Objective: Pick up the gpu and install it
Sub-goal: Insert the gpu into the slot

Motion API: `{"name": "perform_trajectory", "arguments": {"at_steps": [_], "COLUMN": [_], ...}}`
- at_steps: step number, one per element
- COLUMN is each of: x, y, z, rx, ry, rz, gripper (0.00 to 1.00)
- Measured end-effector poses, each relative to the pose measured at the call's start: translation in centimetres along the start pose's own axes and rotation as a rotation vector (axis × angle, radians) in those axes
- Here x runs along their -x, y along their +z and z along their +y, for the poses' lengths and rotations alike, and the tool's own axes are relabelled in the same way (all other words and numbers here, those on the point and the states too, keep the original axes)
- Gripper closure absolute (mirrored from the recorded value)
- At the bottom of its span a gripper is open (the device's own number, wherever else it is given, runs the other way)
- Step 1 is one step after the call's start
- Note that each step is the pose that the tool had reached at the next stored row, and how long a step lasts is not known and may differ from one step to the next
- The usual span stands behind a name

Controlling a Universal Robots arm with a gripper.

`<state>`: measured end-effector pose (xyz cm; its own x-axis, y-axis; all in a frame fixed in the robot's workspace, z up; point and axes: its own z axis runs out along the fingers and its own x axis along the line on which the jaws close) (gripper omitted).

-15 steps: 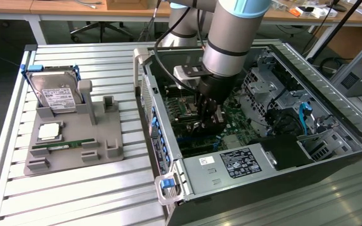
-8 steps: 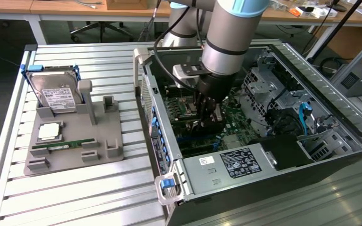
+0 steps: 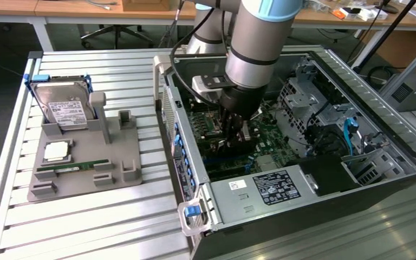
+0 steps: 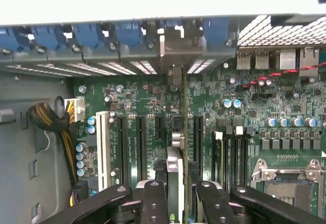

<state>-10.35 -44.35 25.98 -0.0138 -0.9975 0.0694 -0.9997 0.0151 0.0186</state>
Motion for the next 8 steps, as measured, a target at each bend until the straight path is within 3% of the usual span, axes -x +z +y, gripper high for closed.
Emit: {"name": "perform_trajectory", "arguments": {"at_steps": [8], "x": [0.00], "y": [-0.01], "z": [0.02], "rx": [0.0002], "ry": [0.000], "rz": [0.0002], "gripper": [0.73]}}
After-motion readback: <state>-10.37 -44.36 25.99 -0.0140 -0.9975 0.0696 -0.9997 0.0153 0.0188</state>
